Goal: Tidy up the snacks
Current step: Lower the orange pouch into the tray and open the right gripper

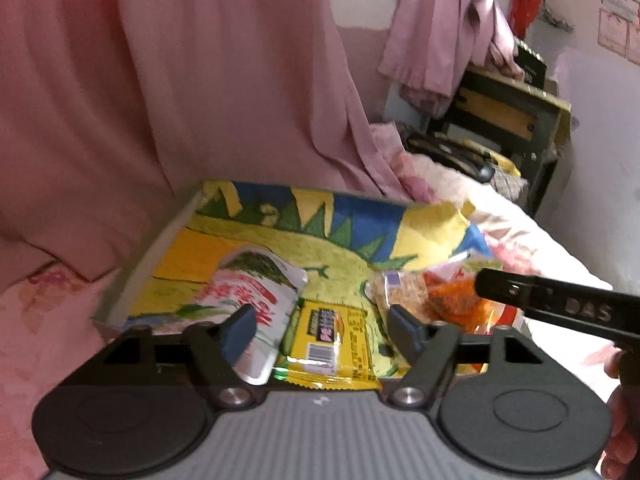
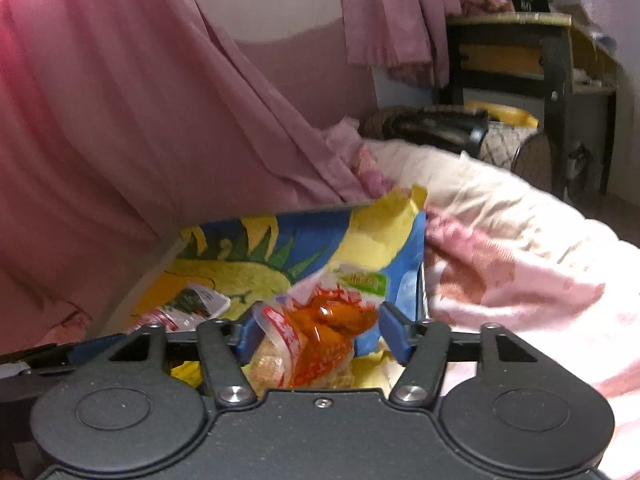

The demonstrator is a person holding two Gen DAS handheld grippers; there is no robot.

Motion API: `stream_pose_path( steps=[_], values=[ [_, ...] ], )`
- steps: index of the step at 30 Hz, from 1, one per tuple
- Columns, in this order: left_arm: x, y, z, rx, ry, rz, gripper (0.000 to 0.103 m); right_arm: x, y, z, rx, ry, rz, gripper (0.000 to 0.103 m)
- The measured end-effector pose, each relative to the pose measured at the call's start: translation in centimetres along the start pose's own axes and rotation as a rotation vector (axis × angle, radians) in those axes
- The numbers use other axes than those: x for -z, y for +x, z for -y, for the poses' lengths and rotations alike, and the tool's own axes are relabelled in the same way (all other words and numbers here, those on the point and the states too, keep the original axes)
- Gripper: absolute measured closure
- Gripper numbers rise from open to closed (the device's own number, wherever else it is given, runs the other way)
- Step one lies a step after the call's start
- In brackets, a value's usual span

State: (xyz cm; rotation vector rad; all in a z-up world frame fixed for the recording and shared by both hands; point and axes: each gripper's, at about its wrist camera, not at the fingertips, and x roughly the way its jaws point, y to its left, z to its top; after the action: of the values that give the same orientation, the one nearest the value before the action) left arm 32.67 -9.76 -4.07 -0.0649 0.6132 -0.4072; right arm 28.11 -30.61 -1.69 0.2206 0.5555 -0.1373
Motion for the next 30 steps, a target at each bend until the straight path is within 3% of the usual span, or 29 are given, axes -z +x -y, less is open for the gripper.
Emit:
stream_pose_path(
  steps=[6, 10, 22, 30],
  values=[
    [-1.0, -4.5, -0.6, -0.049, -0.057, 0.077, 0.006, -0.8, -4.9, -0.6, -0.018, -0.031, 0.116, 0.014],
    [-1.2, -7.8, -0.7, -0.099, -0.071, 0.134, 0.001, -0.8, -8.2, -0.9, -0.039, -0.046, 0.180, 0.005],
    [1.3, -16.7, -0.1, -0.187, -0.077, 0.210, 0.001, 1.8, -16.1, -2.5, -0.109, -0.083, 0.226, 0.001],
    [4.4, -20.3, 0.1, -0.233, -0.048, 0.181, 0.000, 4.1, -19.3, -3.6, -0.135, -0.099, 0.203, 0.001]
  ],
)
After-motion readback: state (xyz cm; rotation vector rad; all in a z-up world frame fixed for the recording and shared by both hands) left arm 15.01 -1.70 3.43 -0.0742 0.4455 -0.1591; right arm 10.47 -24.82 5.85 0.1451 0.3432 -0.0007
